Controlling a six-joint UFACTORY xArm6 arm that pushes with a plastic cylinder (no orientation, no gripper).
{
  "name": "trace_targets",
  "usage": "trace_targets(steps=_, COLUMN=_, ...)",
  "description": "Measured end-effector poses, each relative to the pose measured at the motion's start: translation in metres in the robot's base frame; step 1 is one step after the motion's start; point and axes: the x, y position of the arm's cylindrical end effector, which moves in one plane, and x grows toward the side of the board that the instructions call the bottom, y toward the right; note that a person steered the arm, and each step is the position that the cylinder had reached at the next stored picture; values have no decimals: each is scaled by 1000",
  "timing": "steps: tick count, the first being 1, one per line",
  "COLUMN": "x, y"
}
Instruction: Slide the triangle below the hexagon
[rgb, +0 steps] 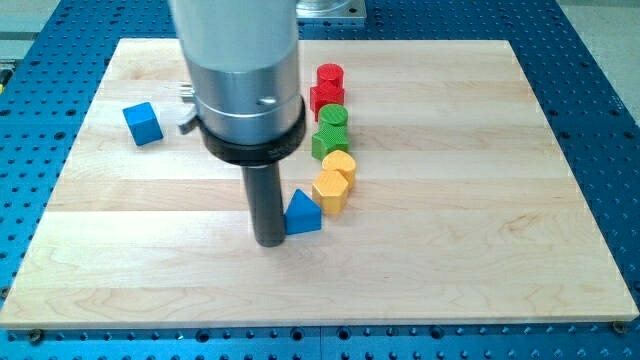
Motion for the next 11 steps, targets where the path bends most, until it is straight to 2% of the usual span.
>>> trace_targets(steps=1, x=0, y=4)
trace_targets(steps=2, x=-2, y=-28)
trace_targets(steps=5, x=-42, y=5)
trace_targets(steps=7, x=-16, y=8)
trace_targets(steps=8, x=-15, y=15)
trace_targets(steps=9, x=-34, y=16)
trace_targets(steps=11, x=-25, y=20)
